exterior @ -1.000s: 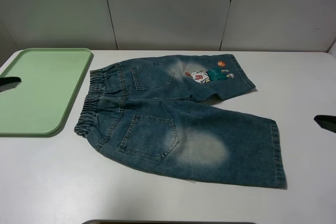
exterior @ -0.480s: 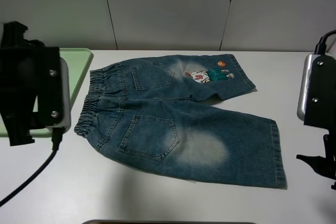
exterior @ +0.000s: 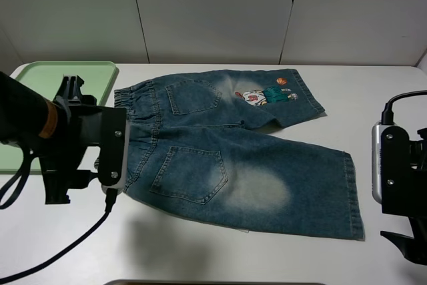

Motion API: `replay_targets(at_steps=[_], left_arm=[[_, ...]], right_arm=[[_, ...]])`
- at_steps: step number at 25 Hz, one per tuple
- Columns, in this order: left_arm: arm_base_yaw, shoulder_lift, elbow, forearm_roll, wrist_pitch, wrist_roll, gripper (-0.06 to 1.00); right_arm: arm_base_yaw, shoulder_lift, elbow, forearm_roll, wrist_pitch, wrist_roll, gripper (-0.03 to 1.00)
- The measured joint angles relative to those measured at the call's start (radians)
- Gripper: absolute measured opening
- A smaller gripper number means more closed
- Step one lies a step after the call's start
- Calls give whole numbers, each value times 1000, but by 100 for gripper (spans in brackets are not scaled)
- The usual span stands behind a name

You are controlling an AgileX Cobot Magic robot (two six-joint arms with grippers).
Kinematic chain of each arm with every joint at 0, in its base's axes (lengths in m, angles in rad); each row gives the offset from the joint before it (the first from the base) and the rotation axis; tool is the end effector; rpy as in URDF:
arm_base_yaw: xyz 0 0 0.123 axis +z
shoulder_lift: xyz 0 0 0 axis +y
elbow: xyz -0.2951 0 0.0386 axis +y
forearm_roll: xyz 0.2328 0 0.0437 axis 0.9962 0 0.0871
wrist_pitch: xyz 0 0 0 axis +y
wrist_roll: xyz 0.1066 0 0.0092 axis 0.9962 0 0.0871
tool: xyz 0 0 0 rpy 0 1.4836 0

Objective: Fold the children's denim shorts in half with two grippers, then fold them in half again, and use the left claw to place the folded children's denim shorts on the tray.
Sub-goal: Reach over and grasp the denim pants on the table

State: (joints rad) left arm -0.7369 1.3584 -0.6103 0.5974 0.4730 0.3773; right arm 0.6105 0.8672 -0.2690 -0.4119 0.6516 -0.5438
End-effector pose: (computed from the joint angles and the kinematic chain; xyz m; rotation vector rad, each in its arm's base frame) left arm 0.1860 -0.1317 0.2030 1.8793 1.8419 0.4045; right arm 0.0973 0.0363 0.1845 -1.7729 2.0372 -0.4121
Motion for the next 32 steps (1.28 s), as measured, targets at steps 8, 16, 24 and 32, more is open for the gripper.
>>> replay_targets(at_steps=[8,16,24,32], left_arm=[[27,106,-1,22,-51,-2,75],[91,111,-1,36,-86,-2,75],[94,111,-1,36,-152,-2,75],[95,112,-1,46,-206,-2,75]], right_arm=[[0,65,2,40,-84,-5,66],[0,264,2,15,-183,-14,66],[0,495,1,-21,-343,32,66],[0,573,1,-45,-443,34,66]])
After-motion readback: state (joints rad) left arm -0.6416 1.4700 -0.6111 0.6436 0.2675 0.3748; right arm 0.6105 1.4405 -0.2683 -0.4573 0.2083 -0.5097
